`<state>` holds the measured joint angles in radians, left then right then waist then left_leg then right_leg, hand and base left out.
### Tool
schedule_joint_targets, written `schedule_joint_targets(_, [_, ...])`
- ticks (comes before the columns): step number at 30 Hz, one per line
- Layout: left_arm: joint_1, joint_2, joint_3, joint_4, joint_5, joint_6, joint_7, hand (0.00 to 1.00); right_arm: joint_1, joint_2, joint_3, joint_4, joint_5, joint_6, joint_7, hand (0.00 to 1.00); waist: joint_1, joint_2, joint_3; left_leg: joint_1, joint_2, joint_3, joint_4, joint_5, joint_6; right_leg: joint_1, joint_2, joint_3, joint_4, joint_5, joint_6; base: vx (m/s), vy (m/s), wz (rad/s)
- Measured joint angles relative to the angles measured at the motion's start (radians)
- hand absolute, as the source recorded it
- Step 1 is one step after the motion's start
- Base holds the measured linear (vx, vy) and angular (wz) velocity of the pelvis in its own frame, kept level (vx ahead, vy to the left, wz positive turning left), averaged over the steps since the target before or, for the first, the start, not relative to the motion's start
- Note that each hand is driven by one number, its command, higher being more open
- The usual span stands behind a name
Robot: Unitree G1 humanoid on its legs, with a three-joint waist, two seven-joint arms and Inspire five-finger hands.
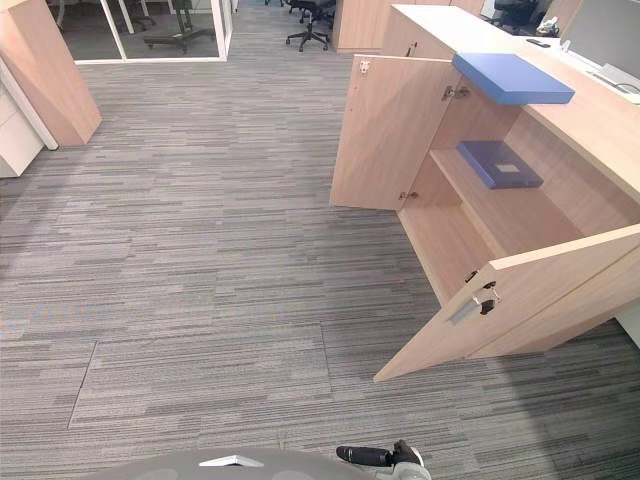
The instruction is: Walk over to the cabinet, pick up the folder, carry it to the office cabinet, place the folder inside the office cabinet, then close the office cabinet door
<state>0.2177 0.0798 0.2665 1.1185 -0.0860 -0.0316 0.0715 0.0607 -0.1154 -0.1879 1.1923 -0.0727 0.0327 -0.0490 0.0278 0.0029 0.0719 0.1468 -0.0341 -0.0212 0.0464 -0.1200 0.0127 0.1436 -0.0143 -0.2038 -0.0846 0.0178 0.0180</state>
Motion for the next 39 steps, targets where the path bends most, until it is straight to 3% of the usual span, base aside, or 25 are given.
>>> schedule_joint_targets(24, [0.004,0.010,0.005,0.013,-0.064,-0.010,-0.039,1.00,-0.004,0.008,-0.014,0.017,-0.002,0.000,0.001,1.00,-0.002,-0.023,0.009,0.018,-0.015,0.014,-0.032,0.015,0.010,-0.003,-0.015,0.008,-0.001,0.008,0.011,-0.02,0.009,-0.01])
schedule_joint_targets(34, [-0.004,0.005,0.017,0.009,-0.022,-0.020,0.083,1.00,-0.012,0.020,-0.018,0.021,-0.001,-0.001,-0.024,1.00,0.000,-0.036,0.014,0.003,-0.023,-0.009,-0.034,0.022,0.017,-0.011,-0.022,-0.011,-0.001,0.007,0.011,-0.03,-0.003,0.06])
schedule_joint_targets(39, [-0.003,0.003,0.025,0.009,-0.025,-0.022,0.090,1.00,-0.013,0.027,-0.038,0.021,0.000,-0.001,-0.028,1.00,0.000,-0.040,0.017,0.002,-0.024,-0.009,-0.034,0.023,0.017,-0.012,-0.023,-0.012,-0.001,0.008,0.011,0.00,0.000,0.00])
